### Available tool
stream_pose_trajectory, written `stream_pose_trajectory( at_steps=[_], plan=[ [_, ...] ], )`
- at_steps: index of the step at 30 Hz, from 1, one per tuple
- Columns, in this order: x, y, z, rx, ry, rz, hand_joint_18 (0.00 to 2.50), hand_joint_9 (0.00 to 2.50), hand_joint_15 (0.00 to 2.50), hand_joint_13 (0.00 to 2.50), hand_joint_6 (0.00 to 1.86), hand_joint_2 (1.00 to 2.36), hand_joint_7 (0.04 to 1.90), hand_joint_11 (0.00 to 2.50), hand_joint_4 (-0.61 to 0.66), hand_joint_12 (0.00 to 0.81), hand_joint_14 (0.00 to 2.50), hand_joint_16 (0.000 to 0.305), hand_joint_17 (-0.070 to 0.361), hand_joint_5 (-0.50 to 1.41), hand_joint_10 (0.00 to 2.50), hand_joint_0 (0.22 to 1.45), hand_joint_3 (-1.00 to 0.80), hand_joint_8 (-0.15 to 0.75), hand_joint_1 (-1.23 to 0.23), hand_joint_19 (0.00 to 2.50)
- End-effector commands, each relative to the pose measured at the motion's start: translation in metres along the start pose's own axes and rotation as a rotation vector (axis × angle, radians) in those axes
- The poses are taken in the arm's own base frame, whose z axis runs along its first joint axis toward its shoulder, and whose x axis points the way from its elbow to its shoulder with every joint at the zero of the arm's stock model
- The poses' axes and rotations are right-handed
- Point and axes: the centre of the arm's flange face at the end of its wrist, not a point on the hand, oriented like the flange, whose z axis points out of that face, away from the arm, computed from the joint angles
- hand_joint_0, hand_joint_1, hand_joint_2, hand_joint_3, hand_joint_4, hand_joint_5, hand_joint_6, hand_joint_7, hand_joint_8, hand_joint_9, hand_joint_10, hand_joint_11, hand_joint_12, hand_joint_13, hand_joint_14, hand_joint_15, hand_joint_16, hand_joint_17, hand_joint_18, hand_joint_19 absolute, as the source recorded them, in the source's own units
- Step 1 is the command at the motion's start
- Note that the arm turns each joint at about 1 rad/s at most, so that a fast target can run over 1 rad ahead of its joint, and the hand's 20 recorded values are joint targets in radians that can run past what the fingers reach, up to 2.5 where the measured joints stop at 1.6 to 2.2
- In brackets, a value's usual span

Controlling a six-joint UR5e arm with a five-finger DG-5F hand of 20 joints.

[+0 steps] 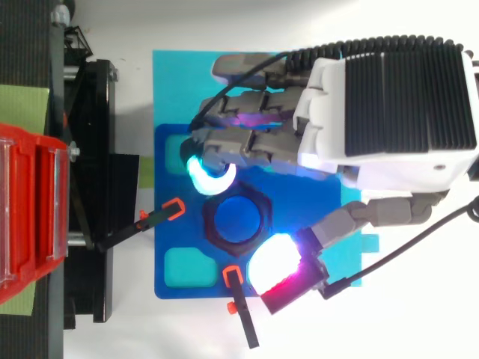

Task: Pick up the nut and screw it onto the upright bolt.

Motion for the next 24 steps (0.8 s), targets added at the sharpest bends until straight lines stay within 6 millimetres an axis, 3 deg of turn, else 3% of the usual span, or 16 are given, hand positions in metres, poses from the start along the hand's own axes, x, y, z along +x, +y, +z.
stream_pose_trajectory(
  at_steps=[1, 6, 8, 9, 13, 17, 19, 24],
  plan=[
    [-0.004, -0.008, -0.002, -0.002, -0.002, 0.003, 0.0, 0.74, 0.0, 0.39, 0.52, 1.0, 1.48, 0.0, 0.18, 0.244, 0.0, 0.022, 0.05, -0.04, 0.0, 0.51, -0.5, 0.272, -0.38, 0.0],
    [-0.012, -0.014, -0.003, -0.011, -0.009, 0.004, 0.04, 0.84, 0.0, 0.47, 0.57, 1.0, 1.46, 0.0, 0.17, 0.235, 0.0, 0.02, 0.044, -0.03, 0.0, 0.52, -0.5, 0.278, -0.4, 0.0],
    [-0.015, -0.016, -0.003, -0.012, -0.014, 0.002, 0.13, 1.0, 0.0, 0.57, 0.65, 1.0, 1.38, 0.0, 0.11, 0.222, 0.0, 0.017, 0.037, -0.01, 0.0, 0.53, -0.5, 0.288, -0.41, 0.0],
    [-0.019, -0.017, -0.004, -0.012, -0.019, 0.0, 0.24, 1.2, 0.0, 0.74, 0.7, 1.0, 1.32, 0.01, 0.08, 0.186, 0.0, 0.011, 0.026, 0.0, 0.0, 0.54, -0.5, 0.276, -0.42, 0.0],
    [-0.025, -0.019, -0.004, -0.016, -0.026, -0.004, 0.34, 1.31, 0.02, 0.82, 0.73, 1.0, 1.23, 0.04, 0.07, 0.171, 0.0, 0.008, 0.018, 0.0, 0.0, 0.55, -0.5, 0.262, -0.42, 0.0],
    [-0.032, -0.023, -0.006, -0.012, -0.033, -0.007, 0.34, 1.31, 0.0, 0.81, 0.71, 1.0, 1.25, 0.04, 0.06, 0.177, 0.0, 0.008, 0.018, 0.01, 0.0, 0.54, -0.5, 0.265, -0.41, 0.0],
    [-0.041, -0.024, -0.007, -0.019, -0.043, -0.017, 0.26, 1.18, 0.0, 0.71, 0.5, 1.0, 1.59, 0.0, 0.14, 0.202, 0.0, 0.012, 0.027, 0.01, 0.0, 0.53, -0.5, 0.274, -0.39, 0.0],
    [-0.057, -0.023, -0.009, -0.035, -0.055, -0.054, 0.13, 1.03, 0.0, 0.58, 0.5, 1.0, 1.26, 0.0, 0.2, 0.247, 0.0, 0.019, 0.042, -0.07, 0.0, 0.51, -0.5, 0.286, -0.37, 0.0]
  ],
)
